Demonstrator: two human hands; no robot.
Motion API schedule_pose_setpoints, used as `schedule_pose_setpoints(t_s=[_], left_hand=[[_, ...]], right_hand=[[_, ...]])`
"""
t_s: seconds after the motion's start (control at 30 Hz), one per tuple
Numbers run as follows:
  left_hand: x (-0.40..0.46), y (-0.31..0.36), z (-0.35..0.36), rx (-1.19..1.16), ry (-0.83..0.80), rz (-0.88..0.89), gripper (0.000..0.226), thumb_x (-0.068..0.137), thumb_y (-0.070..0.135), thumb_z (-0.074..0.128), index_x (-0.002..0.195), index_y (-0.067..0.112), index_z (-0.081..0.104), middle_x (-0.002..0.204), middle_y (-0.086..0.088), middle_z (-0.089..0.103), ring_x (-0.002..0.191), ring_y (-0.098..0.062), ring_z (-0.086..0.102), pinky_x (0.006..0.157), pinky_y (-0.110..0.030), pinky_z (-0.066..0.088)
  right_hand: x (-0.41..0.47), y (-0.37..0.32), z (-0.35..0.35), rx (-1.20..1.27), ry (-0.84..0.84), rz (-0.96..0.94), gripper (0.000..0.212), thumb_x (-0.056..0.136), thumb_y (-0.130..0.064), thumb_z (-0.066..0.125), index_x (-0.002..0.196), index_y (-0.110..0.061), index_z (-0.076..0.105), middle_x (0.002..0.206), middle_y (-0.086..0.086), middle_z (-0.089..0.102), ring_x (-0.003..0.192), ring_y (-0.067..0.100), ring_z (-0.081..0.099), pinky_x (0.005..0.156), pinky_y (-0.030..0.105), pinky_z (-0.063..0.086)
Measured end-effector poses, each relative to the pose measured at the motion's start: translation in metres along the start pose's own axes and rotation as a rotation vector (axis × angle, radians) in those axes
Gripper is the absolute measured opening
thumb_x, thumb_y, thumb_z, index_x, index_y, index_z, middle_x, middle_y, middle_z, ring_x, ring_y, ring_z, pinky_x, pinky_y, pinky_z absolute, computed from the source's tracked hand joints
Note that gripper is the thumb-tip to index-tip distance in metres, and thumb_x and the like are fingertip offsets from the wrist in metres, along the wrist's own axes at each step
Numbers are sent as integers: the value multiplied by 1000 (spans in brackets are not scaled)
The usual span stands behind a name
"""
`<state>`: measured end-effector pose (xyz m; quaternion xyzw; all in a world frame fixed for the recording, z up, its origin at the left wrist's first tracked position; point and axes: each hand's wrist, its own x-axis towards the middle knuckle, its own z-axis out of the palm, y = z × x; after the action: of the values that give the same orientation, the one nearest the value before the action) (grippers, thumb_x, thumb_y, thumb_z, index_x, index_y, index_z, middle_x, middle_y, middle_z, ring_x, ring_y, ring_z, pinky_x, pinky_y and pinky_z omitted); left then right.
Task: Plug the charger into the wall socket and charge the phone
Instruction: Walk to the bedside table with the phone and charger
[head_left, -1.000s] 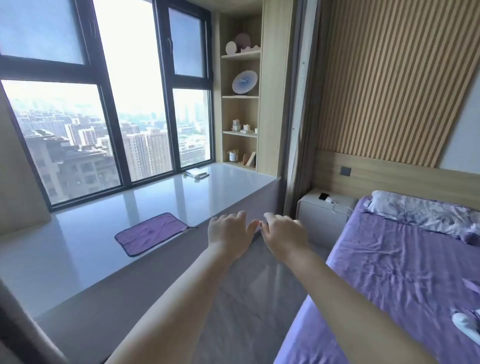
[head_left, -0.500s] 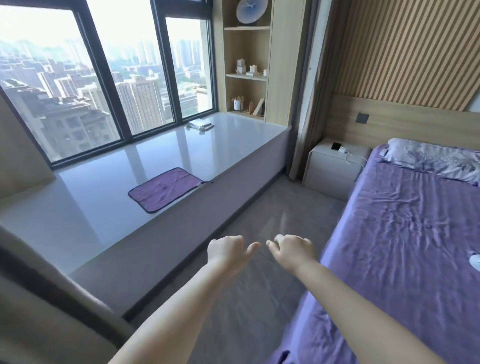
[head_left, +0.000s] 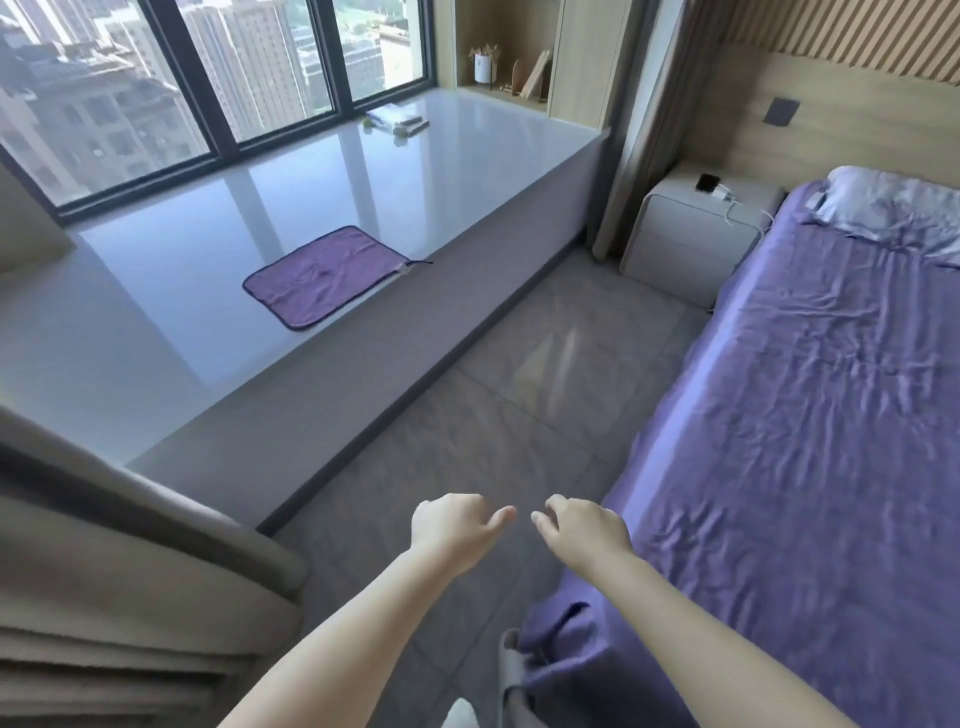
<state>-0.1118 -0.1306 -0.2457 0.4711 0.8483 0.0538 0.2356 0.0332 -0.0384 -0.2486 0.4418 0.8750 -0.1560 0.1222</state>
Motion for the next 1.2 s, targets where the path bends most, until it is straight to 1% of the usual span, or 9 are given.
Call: schedule_pose_setpoints(t_s=[0.13, 0.27, 0.33, 0.4, 0.63, 0.8, 0.97, 1.07, 1.2], left_hand=[[13, -7, 6, 23, -33, -28, 54, 86, 61, 33, 53, 18, 36, 55, 5, 49, 60, -21, 50, 56, -32, 27], [40, -7, 3, 36, -50, -44, 55, 85, 59, 33, 53, 15, 38, 66, -2, 64, 75, -25, 65, 56, -32, 28], [52, -4, 3, 43, -65, -50, 55, 85, 59, 34, 52, 15, 36, 65, -3, 63, 76, -25, 65, 56, -31, 28], [64, -2, 5, 67, -88, -46, 55, 85, 59, 34, 52, 15, 35, 72, -4, 68, 76, -26, 65, 56, -31, 29], [99, -6, 18, 121, -195, -32, 49, 83, 57, 36, 62, 15, 48, 81, -3, 71, 80, -25, 65, 59, -29, 36], [156, -12, 5, 152, -245, 44, 52, 82, 56, 37, 68, 10, 57, 84, -4, 73, 82, -26, 67, 61, -29, 39], [228, -26, -22, 233, -301, 178, 44, 84, 56, 38, 64, 18, 50, 85, -1, 72, 82, -25, 66, 63, -29, 41], [273, -31, -45, 269, -279, 250, 44, 84, 55, 39, 66, 18, 51, 85, -2, 72, 82, -26, 66, 62, -29, 41], [321, -36, -69, 236, -281, 267, 39, 85, 55, 40, 70, 22, 53, 85, 2, 69, 84, -23, 65, 63, -29, 41]], right_hand=[[18, 3, 11, 30, -61, 7, 42, 95, -47, 33, 108, -15, 57, 111, 8, 69, 106, 28, 62, 81, 35, 45], [41, 11, 14, 65, -86, 10, 42, 95, -47, 34, 107, -15, 58, 111, 7, 69, 106, 27, 62, 81, 34, 46], [53, 16, 16, 75, -107, 8, 43, 95, -47, 33, 108, -15, 59, 113, 7, 69, 108, 28, 61, 83, 35, 46], [65, 19, 17, 76, -130, 4, 43, 95, -47, 33, 107, -15, 59, 114, 7, 68, 108, 28, 61, 83, 35, 45], [103, 25, 11, 20, -178, 22, 41, 96, -41, 32, 102, -12, 60, 113, 7, 67, 105, 30, 61, 83, 35, 44], [143, 21, 3, 38, -216, 122, 40, 96, -40, 33, 105, -13, 60, 114, 6, 67, 105, 29, 62, 82, 34, 45], [200, -3, -14, 138, -226, 265, 39, 94, -39, 35, 105, -14, 63, 115, 6, 66, 105, 29, 62, 79, 32, 45], [238, -19, -29, 178, -179, 305, 37, 94, -38, 36, 103, -15, 62, 115, 5, 66, 104, 28, 62, 77, 32, 44], [272, -29, -51, 184, -103, 351, 35, 94, -37, 36, 102, -14, 61, 113, 6, 67, 103, 29, 62, 78, 32, 43]])
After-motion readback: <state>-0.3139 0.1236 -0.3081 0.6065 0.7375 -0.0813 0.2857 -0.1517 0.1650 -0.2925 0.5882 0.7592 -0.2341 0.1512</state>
